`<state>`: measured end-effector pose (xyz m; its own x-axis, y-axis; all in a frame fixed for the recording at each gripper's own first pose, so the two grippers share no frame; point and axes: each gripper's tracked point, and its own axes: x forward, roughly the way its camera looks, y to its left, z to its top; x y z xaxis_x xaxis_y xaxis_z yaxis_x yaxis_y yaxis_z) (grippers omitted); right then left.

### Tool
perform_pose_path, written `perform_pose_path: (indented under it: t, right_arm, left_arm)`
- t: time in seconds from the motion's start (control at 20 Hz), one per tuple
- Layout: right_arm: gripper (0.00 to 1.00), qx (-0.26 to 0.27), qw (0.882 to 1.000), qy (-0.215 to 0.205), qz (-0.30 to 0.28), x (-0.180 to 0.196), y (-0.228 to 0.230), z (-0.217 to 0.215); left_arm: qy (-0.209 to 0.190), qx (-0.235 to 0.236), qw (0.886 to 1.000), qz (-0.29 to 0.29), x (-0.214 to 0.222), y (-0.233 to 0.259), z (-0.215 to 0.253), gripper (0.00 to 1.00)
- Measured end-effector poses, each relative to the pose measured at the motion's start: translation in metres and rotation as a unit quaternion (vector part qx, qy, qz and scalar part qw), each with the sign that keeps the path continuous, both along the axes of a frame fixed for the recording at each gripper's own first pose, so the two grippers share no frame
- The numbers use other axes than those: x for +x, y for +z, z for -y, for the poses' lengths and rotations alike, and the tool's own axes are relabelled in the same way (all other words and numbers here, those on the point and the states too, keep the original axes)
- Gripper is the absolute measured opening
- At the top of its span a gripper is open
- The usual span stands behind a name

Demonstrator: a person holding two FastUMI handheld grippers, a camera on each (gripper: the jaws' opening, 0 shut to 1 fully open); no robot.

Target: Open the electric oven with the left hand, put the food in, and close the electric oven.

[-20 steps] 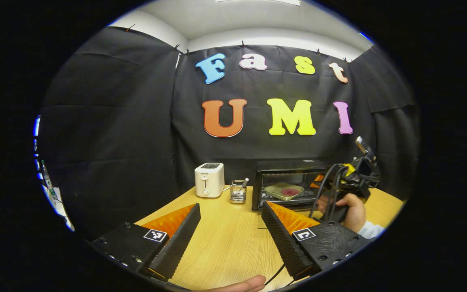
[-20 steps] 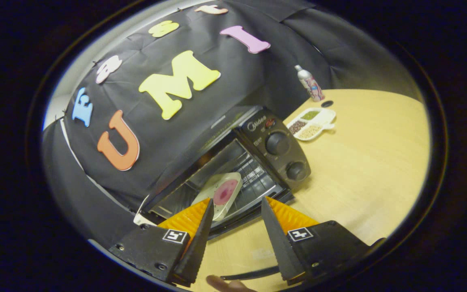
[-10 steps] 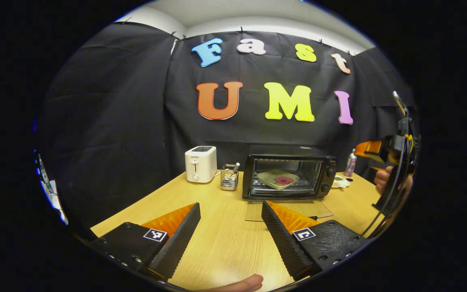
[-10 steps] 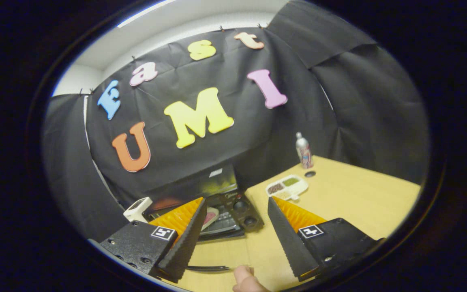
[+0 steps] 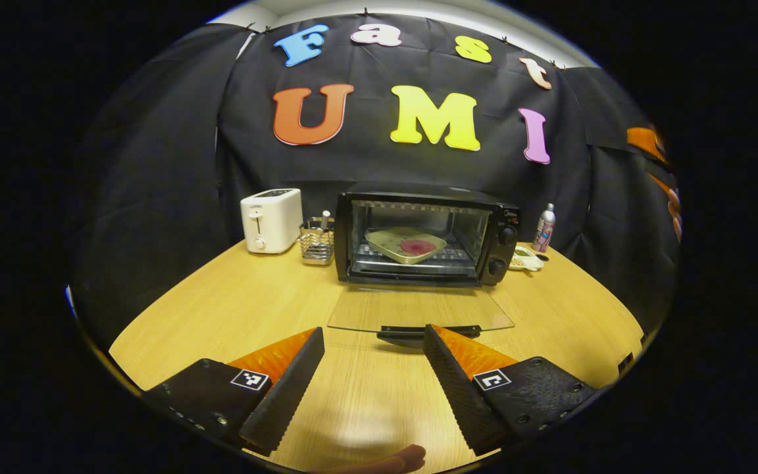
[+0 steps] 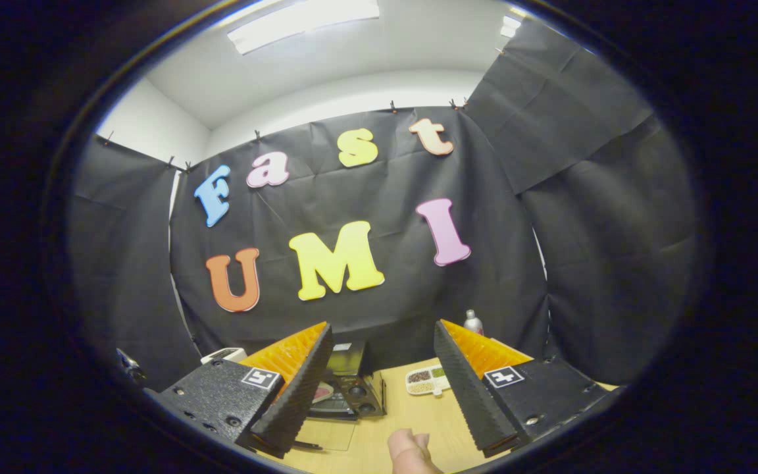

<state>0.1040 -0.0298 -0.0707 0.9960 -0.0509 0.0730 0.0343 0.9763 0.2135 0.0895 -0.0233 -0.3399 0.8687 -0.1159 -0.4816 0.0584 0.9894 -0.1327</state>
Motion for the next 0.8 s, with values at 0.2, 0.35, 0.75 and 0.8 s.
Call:
perform_pose_path:
  t: [0.2,0.35,0.75,0.8]
  right_arm:
    - [0.96,-0.024,1.0,-0.003,0.013,-0.01,0.019,0.032]
    - [0.95,-0.028,0.999,-0.01,0.036,-0.022,0.032,0.048]
    - [0.96,-0.025,0.999,-0.005,0.031,-0.031,0.015,0.061]
    - [0.95,-0.025,0.999,-0.004,0.028,-0.031,0.011,0.061]
  left_arm:
    - [-0.048,0.011,0.998,-0.028,0.008,-0.025,0.042,0.97]
    - [-0.069,0.013,0.996,-0.058,0.012,-0.048,0.063,0.97]
    - [-0.057,0.025,0.992,-0.114,0.033,-0.081,0.073,0.97]
    - [-0.055,0.029,0.991,-0.122,0.034,-0.085,0.072,0.97]
